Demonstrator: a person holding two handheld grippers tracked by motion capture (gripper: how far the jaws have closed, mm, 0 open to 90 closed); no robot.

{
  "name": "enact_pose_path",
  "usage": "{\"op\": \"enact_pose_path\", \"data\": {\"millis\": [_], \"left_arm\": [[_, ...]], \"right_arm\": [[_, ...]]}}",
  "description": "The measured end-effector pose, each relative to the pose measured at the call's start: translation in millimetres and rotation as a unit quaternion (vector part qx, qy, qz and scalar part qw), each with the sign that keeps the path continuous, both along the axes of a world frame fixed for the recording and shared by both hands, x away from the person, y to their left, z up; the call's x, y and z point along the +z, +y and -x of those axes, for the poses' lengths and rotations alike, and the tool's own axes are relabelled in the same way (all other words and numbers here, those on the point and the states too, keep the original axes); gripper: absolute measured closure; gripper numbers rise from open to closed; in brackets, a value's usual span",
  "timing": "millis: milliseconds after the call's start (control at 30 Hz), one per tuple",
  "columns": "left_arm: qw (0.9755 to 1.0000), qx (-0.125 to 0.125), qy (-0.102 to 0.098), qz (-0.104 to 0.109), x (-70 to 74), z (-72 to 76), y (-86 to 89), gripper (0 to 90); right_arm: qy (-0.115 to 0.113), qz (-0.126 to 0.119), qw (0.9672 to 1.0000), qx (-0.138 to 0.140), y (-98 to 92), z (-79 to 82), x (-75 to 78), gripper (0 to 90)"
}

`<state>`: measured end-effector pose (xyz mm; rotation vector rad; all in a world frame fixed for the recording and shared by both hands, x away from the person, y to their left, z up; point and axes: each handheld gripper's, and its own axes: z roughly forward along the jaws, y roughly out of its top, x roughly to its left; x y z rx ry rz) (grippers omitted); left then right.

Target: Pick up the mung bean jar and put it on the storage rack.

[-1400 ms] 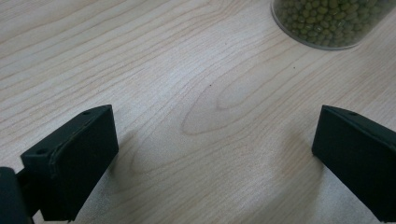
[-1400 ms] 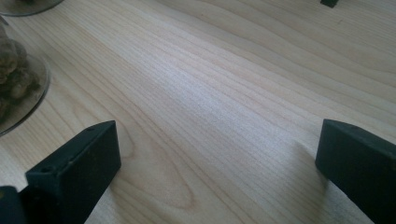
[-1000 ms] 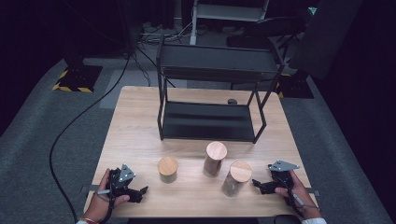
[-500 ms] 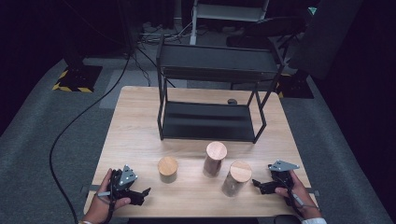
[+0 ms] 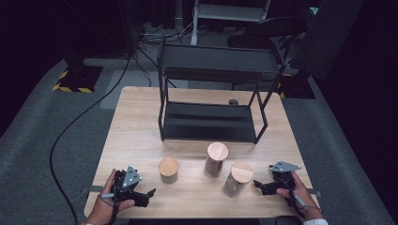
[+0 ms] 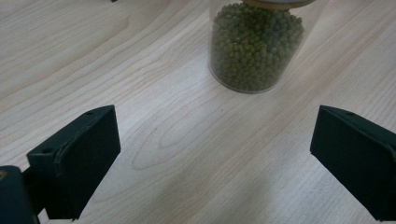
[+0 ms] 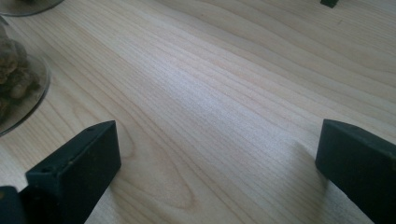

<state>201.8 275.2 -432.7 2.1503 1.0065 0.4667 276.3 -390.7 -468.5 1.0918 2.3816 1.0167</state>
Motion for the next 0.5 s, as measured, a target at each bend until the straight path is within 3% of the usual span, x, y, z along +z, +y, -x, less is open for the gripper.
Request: {"op": "enact_pose_path", "data": {"millis": [100,500], "left_arm": [[1.0,0.004,0.001,-0.008,2.1,-0.2,-3.9,1.2],[1.0,-0.004,0.005,-0.003,5.7,-0.6,-7.3,1.2]], "right_arm": [[0.0,0.0,1.0,0.0,0.0,0.0,0.0,0.0],[0.0,0.0,1.0,0.0,0.0,0.0,0.0,0.0]]}}
